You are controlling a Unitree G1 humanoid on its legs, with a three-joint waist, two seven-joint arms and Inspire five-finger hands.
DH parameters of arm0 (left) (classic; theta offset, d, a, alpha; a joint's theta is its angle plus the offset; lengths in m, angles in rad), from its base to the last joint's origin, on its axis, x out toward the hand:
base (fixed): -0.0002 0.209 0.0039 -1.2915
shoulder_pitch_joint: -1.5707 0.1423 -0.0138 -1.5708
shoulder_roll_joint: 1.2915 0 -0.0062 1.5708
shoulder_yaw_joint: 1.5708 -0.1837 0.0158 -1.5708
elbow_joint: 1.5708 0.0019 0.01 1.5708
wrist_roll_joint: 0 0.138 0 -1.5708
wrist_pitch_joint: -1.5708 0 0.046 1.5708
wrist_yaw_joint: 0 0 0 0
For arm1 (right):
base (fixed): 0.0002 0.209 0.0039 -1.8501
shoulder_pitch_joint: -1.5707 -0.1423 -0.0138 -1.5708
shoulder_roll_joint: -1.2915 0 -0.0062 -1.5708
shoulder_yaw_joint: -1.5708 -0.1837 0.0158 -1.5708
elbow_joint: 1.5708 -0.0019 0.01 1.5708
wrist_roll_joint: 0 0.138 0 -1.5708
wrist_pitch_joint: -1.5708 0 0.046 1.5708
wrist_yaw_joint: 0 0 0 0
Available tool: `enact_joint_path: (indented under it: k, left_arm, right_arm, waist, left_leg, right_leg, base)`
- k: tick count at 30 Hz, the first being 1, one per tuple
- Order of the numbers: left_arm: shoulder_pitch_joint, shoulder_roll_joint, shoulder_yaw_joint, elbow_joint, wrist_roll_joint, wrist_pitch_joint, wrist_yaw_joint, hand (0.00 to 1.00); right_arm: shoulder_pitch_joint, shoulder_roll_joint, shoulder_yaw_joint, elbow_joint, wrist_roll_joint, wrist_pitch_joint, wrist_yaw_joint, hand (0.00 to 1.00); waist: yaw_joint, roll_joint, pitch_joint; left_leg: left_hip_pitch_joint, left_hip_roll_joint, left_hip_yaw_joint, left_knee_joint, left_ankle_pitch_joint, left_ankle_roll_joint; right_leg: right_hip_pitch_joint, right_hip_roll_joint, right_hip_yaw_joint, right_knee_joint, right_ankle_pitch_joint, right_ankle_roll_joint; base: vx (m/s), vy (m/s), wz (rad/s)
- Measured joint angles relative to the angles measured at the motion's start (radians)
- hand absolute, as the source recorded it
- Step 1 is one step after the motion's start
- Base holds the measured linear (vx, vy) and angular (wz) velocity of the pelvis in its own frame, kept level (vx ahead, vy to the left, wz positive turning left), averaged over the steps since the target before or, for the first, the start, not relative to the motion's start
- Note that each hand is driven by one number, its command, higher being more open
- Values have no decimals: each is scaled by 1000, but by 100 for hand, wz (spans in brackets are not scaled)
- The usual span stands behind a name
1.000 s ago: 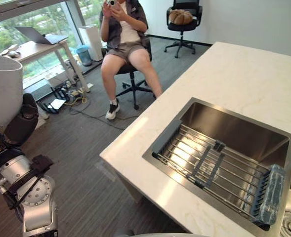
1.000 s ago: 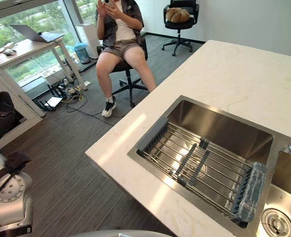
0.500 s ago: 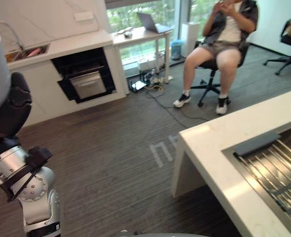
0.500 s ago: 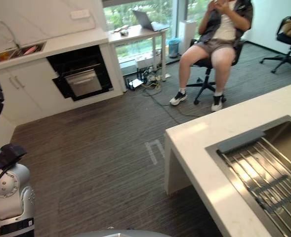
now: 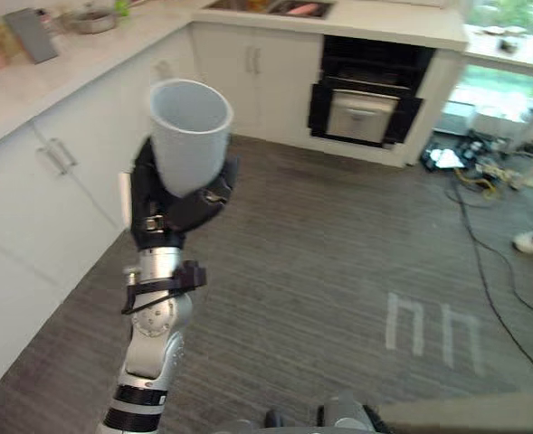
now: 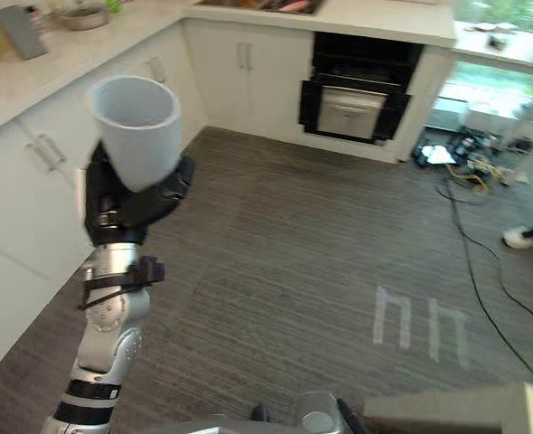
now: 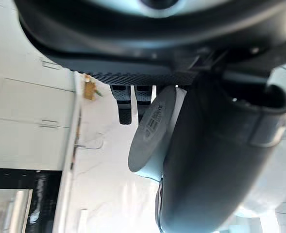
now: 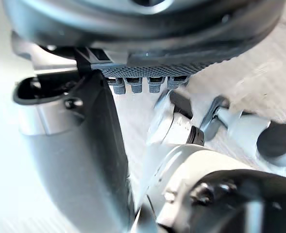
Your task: Walk over to the sink, pick up the cup, carry it to the dishwasher, place the cup inside the dishwasher, then close the dishwasher door
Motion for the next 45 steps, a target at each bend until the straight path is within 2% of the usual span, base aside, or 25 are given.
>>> enact_joint_path:
  k: [1,2,3,4,5,7,9,13,17,21,22,29,32,33,35,36,37,38,39,40,41,42,43,44,45]
  left_arm:
    - [0,1,-18,0,-8,16,-20,0]
    - [1,6,-46,-2,-14,45,-53,0]
    - [3,18,-49,-5,-16,57,-73,0]
    - [18,11,-41,-4,-17,68,-82,0]
    - [23,7,-39,-6,-16,72,-83,0]
    - [15,-9,-31,-7,-18,80,-107,0]
    - [3,-11,-26,-6,-25,83,-126,0]
    - [2,17,8,26,-40,82,-153,0]
    - [5,44,63,86,-40,81,-149,0]
    - [14,56,79,115,-39,71,-149,0]
    - [35,57,126,184,-37,24,-116,0]
    - [35,42,112,205,-40,26,-117,0]
    - [32,11,102,264,-63,66,-119,0]
    - [29,1,94,305,-89,98,-119,0]
    - [27,-13,82,375,-112,154,-120,0]
    - [21,-27,70,427,-126,191,-120,0]
    - [23,-43,65,467,-132,225,-119,0]
    - [27,-52,64,484,-140,242,-118,0]
    - [48,-67,62,493,-167,271,-102,0]
    - [35,-59,55,487,-179,272,-101,0]
    - [36,-72,53,489,-192,281,-100,0]
    - [41,-71,54,488,-192,284,-99,0]
    - [44,-71,59,483,-192,286,-99,0]
    - [45,-71,67,463,-190,289,-102,0]
    - [45,-72,78,443,-185,289,-111,0]
  right_arm:
    - [4,2,2,-8,1,0,0,100]
    - [23,3,36,-19,-3,-5,-3,100]
    - [31,11,55,-16,-7,-6,-3,100]
    - [24,10,67,-14,-15,-7,0,100]
    - [21,8,67,-17,-16,-10,3,100]
    - [-5,-9,64,-19,-14,-26,32,100]
    - [-28,-19,64,-8,-10,-36,35,100]
    - [-64,-51,67,29,41,-66,48,100]
    - [-74,-58,87,44,47,-55,51,100]
    - [-52,-50,99,65,46,-36,62,100]
    - [-45,-76,150,45,43,-32,87,100]
    - [-49,-84,170,44,45,-21,86,100]
    - [-55,-99,197,35,48,5,84,100]
    - [-65,-103,207,34,58,18,84,100]
    - [-72,-105,222,22,76,33,89,100]
    - [-71,-105,223,11,83,41,97,100]
    - [-67,-114,235,0,84,49,98,100]
    - [-64,-123,237,0,86,53,98,100]
    - [-56,-140,257,-3,88,58,93,100]
    - [-52,-140,272,-18,88,61,86,100]
    - [-60,-152,276,-15,88,67,65,100]
    - [-59,-157,285,-17,86,68,62,100]
    - [-61,-164,296,-18,83,68,56,100]
    - [-72,-168,296,-18,69,64,48,100]
    - [-81,-174,298,-19,65,56,47,100]
  waist:
    - [-1,-2,-1]
    - [0,-31,-17]
    - [6,-74,-38]
    - [14,-67,-58]
    - [19,-53,-66]
    - [18,-19,-85]
    - [17,-7,-91]
    - [0,15,-94]
    - [0,18,-96]
    - [-4,19,-94]
    - [-45,37,-31]
    - [-44,38,-31]
    - [-43,39,-30]
    - [-42,40,-29]
    - [-42,36,-28]
    - [-43,34,-26]
    - [-38,45,-24]
    - [-35,52,-30]
    - [-26,57,-44]
    - [-32,45,-33]
    - [-25,75,-17]
    - [-21,70,-14]
    - [-18,54,-2]
    - [-11,50,8]
    - [4,37,16]
  left_leg:
    - [4,11,19,14,-14,-24]
    - [27,16,71,20,-35,-59]
    - [49,3,107,20,-52,-84]
    - [66,33,152,33,-83,-98]
    - [64,55,175,48,-93,-114]
    - [71,113,242,49,-99,-128]
    - [99,133,261,9,-85,-147]
    - [131,138,317,-24,-70,-142]
    - [131,130,365,-34,-69,-141]
    - [125,123,373,-37,-69,-141]
    - [114,163,419,-35,-88,-139]
    - [117,159,419,-38,-86,-137]
    - [123,157,424,-39,-84,-135]
    - [125,158,430,-38,-82,-135]
    - [128,154,446,-27,-87,-132]
    - [117,155,449,10,-128,-136]
    - [111,167,481,66,-175,-136]
    - [117,180,509,84,-191,-150]
    - [126,224,581,185,-220,-186]
    - [34,293,589,474,-257,-145]
    - [-120,460,559,872,-156,-27]
    - [-168,485,524,969,-111,-21]
    - [-231,499,467,1067,-110,-25]
    - [-297,489,428,1108,-118,-30]
    - [-334,464,420,1072,-127,-44]
  right_leg:
    - [-4,5,2,-30,23,3]
    - [8,-13,-17,-126,159,-9]
    - [15,-33,-19,-184,301,-15]
    - [50,-27,-36,-200,255,4]
    - [68,-11,-52,-229,257,1]
    - [131,28,-89,-315,259,-31]
    - [153,50,-95,-338,259,-43]
    - [208,66,-79,-422,273,-61]
    - [227,73,-35,-507,327,-59]
    - [234,72,-15,-555,364,-56]
    - [236,111,-15,-608,423,-85]
    - [237,105,-36,-602,426,-84]
    - [235,101,-67,-590,427,-85]
    - [215,102,-86,-552,415,-88]
    - [155,91,-123,-418,327,-105]
    - [98,74,-161,-271,247,-106]
    - [57,48,-226,-128,159,-115]
    - [51,39,-260,-60,115,-127]
    - [83,34,-303,27,9,-144]
    - [125,32,-309,15,-80,-171]
    - [161,80,-313,12,-101,-184]
    - [189,87,-309,2,-105,-193]
    - [226,92,-306,-15,-98,-189]
    - [279,94,-291,-51,-95,-184]
    - [306,93,-270,-79,-92,-181]
  base:
    - [355,-145,148]
    - [384,-129,113]
    - [494,-200,94]
    - [422,-198,38]
    - [369,-212,21]
    - [298,-188,18]
    - [248,-155,6]
    - [122,-50,-11]
    - [-7,32,-36]
    - [-43,13,-17]
    - [0,0,0]
    - [0,0,1]
    - [-31,25,-6]
    - [-63,29,-16]
    - [-87,8,-14]
    - [-127,-72,-16]
    - [-78,-92,-23]
    - [104,-140,-44]
    - [237,-118,-21]
    - [297,-229,-14]
    - [242,-200,3]
    - [340,-216,-7]
    - [394,-134,-12]
    - [387,-123,-25]
    - [352,-96,-51]
